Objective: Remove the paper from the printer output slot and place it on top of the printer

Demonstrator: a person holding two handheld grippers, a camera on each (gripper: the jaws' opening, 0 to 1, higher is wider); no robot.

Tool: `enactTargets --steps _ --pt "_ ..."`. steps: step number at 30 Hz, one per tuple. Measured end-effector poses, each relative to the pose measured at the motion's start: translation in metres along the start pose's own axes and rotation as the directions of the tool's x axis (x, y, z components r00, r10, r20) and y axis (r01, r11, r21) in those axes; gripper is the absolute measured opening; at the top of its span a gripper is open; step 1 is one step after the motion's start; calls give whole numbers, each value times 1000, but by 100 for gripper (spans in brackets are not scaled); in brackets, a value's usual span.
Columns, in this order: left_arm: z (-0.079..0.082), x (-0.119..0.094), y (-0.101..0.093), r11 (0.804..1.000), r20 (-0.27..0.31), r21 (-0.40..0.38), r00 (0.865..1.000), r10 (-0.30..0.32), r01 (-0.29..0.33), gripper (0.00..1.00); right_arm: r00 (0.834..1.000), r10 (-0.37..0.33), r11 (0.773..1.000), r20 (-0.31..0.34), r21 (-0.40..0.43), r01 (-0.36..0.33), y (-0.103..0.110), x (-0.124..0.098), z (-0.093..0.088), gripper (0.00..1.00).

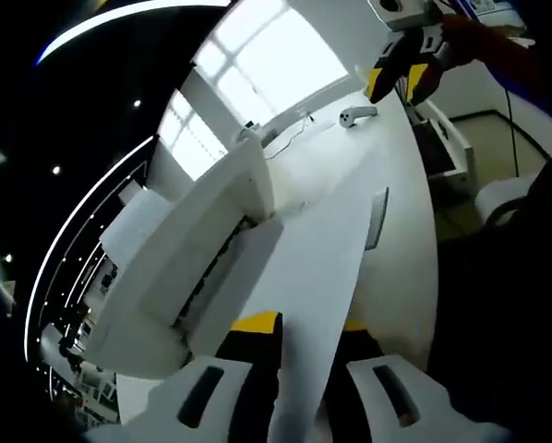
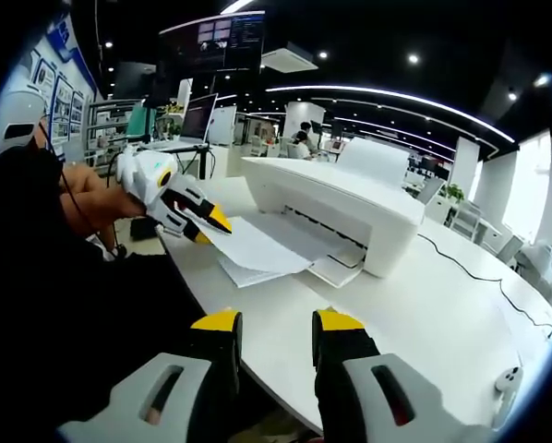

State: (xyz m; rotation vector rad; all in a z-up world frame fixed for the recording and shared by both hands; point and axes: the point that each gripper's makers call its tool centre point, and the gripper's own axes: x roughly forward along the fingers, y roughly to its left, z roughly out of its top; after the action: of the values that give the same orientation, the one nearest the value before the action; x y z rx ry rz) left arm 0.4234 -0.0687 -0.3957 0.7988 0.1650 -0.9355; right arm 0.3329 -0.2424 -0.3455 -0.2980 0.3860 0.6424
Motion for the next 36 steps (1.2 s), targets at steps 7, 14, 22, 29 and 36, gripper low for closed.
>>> enactTargets --steps 7,14,22,29,36 --pt "1 0 2 1000 8 -11 1000 -3 3 13 1000 3 1000 2 3 -3 1 0 0 26" --pt "2 -1 5 1000 9 -11 1000 -7 7 9 1000 2 1000 5 4 -2 1 0 1 26" --pt "3 -1 5 1000 12 -12 1000 -19 19 7 1000 3 1000 6 5 -3 2 0 1 26" --pt "3 -1 5 999 18 -14 999 -31 31 6 1000 3 1000 7 6 -3 1 0 1 26" --pt "4 -1 5 999 35 -24 998 -46 47 6 1000 3 1000 6 7 -3 0 0 0 26"
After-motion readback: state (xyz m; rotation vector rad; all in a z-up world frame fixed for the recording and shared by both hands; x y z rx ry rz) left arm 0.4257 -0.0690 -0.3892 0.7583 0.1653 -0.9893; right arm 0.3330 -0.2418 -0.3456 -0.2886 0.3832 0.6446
